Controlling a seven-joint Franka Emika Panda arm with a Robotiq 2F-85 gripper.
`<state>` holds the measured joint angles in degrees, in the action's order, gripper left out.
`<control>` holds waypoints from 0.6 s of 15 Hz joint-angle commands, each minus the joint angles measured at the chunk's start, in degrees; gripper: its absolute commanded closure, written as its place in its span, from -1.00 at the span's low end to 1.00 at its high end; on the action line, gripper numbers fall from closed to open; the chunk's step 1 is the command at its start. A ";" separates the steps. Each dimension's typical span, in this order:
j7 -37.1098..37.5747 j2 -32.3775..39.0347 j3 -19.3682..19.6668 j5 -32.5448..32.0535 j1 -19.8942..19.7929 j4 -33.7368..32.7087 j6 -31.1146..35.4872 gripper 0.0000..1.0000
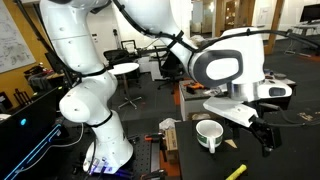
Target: Put the yellow marker inside the white and green mug
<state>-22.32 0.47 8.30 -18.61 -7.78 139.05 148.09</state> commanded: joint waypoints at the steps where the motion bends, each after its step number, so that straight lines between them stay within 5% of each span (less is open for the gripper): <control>1: -1.15 4.95 -1.41 2.49 0.94 -3.88 -1.43 -1.00; 9: 3.27 9.76 -2.31 1.56 1.74 -4.06 -3.75 -1.00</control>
<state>-20.99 9.32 6.40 -17.38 -6.42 136.02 146.94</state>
